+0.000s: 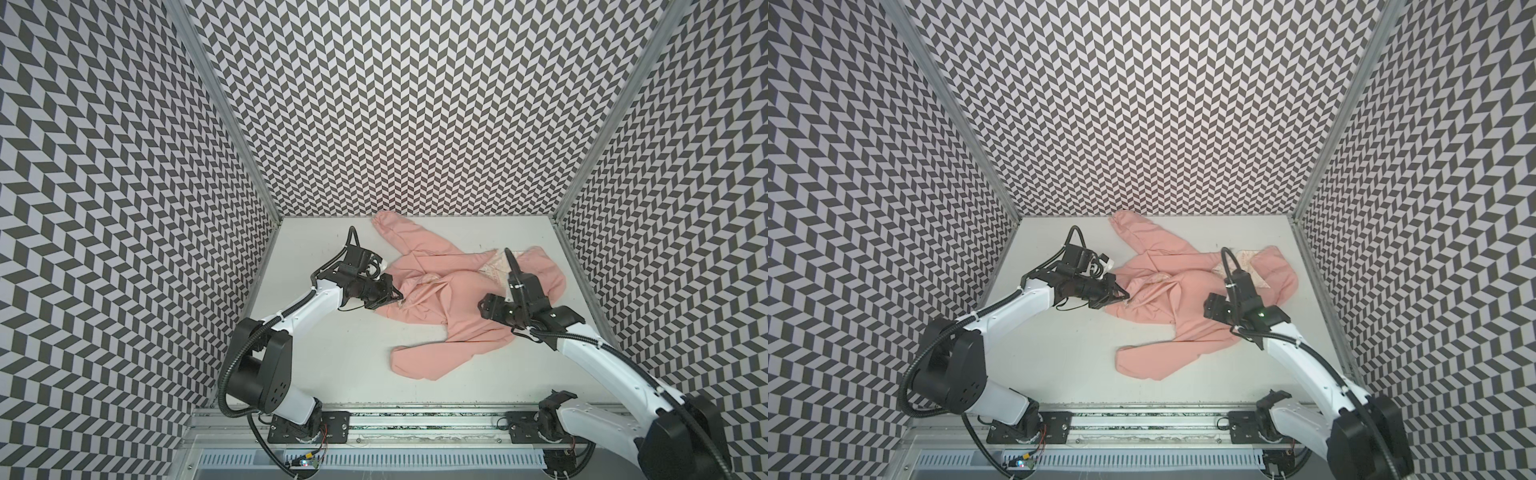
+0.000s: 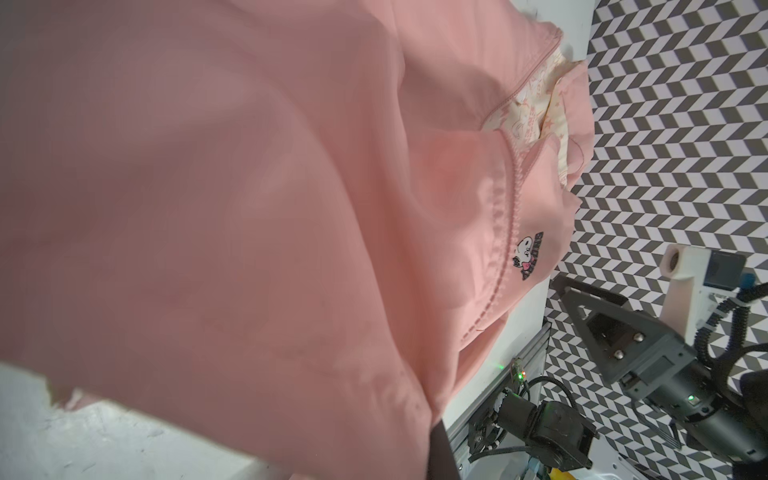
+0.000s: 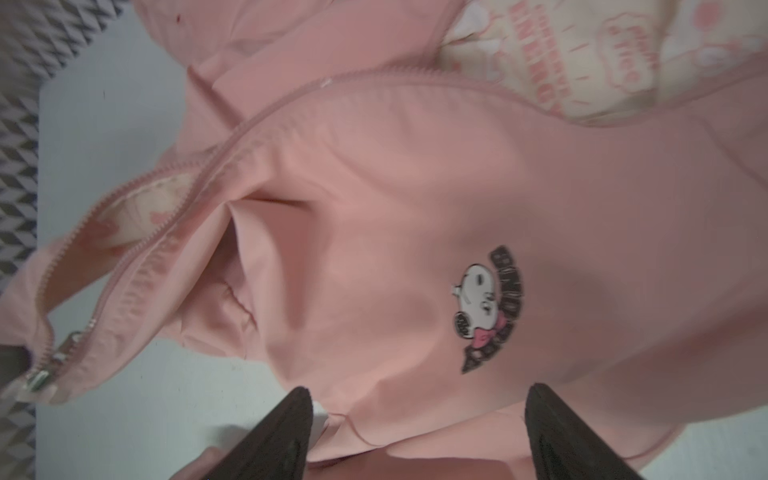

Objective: Zip up the jacket

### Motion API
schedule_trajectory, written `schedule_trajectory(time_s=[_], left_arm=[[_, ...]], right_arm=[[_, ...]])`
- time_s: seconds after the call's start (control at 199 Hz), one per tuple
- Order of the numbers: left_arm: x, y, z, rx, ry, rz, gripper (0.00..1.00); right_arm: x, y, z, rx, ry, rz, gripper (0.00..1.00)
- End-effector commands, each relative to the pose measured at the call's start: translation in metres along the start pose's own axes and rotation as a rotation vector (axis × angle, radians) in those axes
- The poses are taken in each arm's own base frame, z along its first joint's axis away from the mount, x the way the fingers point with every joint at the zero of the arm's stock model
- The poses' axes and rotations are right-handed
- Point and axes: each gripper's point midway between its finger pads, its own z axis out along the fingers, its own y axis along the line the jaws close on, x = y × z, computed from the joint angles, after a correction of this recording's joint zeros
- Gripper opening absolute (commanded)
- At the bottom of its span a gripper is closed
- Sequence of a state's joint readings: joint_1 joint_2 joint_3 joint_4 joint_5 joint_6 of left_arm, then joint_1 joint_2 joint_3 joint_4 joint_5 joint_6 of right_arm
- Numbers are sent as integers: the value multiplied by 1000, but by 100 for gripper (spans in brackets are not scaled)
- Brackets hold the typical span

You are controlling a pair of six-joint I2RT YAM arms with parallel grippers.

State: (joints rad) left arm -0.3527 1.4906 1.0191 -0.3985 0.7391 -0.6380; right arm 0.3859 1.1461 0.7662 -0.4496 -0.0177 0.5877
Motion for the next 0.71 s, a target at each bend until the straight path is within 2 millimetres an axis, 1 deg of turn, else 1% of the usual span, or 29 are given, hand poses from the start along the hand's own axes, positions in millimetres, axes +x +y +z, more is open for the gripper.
schedule_trajectory(time_s=[0.0, 0.101, 0.181, 0.252, 0.358, 0.524, 0.61, 0.7], left_arm=[[-7, -3, -14, -5, -70, 21, 0], [-10, 5, -16, -9, -82, 6, 0], [-15, 8, -14, 13, -95, -7, 0], [-20, 11, -12, 29, -104, -18, 0], [-24, 12, -7, 43, -108, -18, 0], [-24, 17, 0, 47, -93, -25, 0], [-23, 19, 1, 48, -92, -24, 0], [-22, 20, 1, 50, -96, -18, 4]], right_arm=[[9, 17, 2, 36, 73, -121, 83], [8, 12, 11, 89, 71, -107, 87], [3, 2, 13, 132, 20, -77, 90], [0, 6, 13, 92, -16, -88, 93], [3, 13, 14, 33, -19, -103, 94], [13, 27, 21, -21, 72, -134, 92], [16, 35, 27, -57, 92, -131, 91], [17, 41, 31, -92, 101, -123, 90]])
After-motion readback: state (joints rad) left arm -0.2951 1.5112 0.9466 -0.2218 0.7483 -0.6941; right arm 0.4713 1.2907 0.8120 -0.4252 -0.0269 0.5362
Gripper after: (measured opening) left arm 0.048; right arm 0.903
